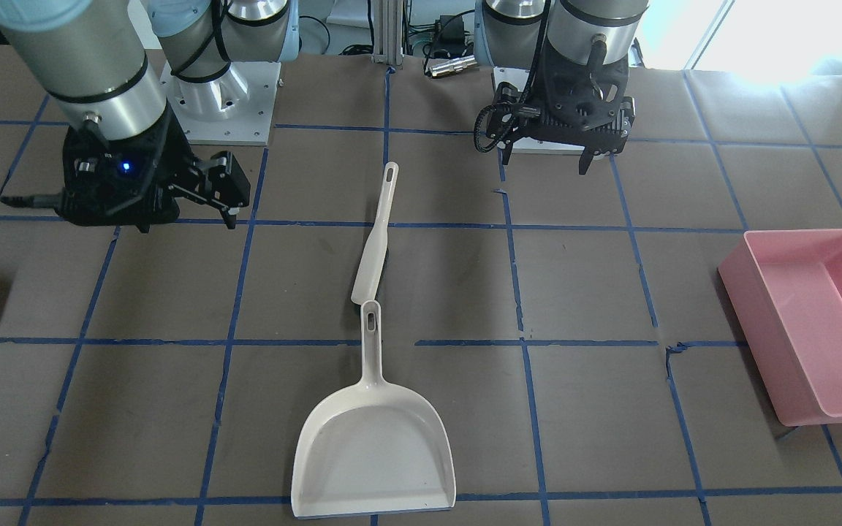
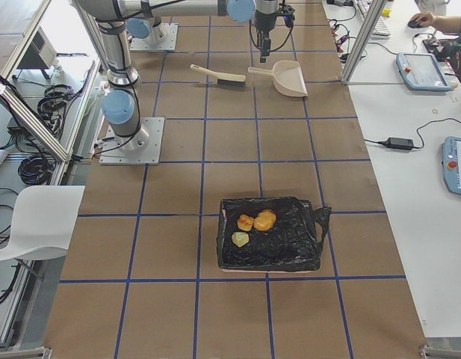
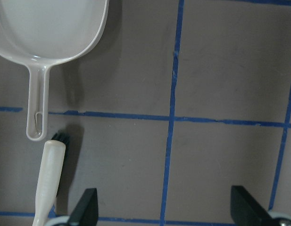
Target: Sweep and dump trash in nearest bin
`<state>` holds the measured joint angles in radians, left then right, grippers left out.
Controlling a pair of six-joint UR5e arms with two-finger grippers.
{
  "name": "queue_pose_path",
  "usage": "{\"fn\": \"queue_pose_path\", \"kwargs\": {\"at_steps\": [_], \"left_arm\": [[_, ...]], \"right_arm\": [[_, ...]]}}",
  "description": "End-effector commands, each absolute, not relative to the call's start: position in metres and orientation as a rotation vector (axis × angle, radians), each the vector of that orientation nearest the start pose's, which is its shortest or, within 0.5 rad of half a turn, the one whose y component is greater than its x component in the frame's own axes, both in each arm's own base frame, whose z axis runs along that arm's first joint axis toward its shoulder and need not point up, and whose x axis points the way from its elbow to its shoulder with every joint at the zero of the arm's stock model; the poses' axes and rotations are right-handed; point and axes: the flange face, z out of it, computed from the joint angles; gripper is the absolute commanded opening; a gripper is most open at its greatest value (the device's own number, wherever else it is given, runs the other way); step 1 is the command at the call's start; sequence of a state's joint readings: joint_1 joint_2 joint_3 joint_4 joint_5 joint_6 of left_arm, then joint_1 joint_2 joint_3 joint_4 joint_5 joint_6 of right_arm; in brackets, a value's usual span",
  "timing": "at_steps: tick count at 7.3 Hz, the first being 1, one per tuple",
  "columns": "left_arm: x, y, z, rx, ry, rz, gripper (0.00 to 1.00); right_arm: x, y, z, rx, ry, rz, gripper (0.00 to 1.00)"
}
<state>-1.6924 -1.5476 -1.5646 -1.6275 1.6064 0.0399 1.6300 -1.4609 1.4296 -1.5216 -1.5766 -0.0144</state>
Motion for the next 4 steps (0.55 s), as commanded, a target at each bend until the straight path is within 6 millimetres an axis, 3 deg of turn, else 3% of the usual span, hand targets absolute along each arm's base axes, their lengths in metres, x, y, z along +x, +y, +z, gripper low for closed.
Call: {"fn": "queue_pose_path", "kwargs": {"at_steps": [1, 4], "left_arm": [[-0.1866, -0.4600, 0.4966, 0.250, 3.093, 0.040, 1.00], [-0.1866, -0.4600, 0.4966, 0.250, 3.093, 0.040, 1.00]], "right_arm": [[0.1594, -0.5104, 0.5040, -0.116, 3.139, 0.072, 1.00], [0.1559, -0.5072, 0.5073, -0.096, 3.142, -0.002, 1.00]]}}
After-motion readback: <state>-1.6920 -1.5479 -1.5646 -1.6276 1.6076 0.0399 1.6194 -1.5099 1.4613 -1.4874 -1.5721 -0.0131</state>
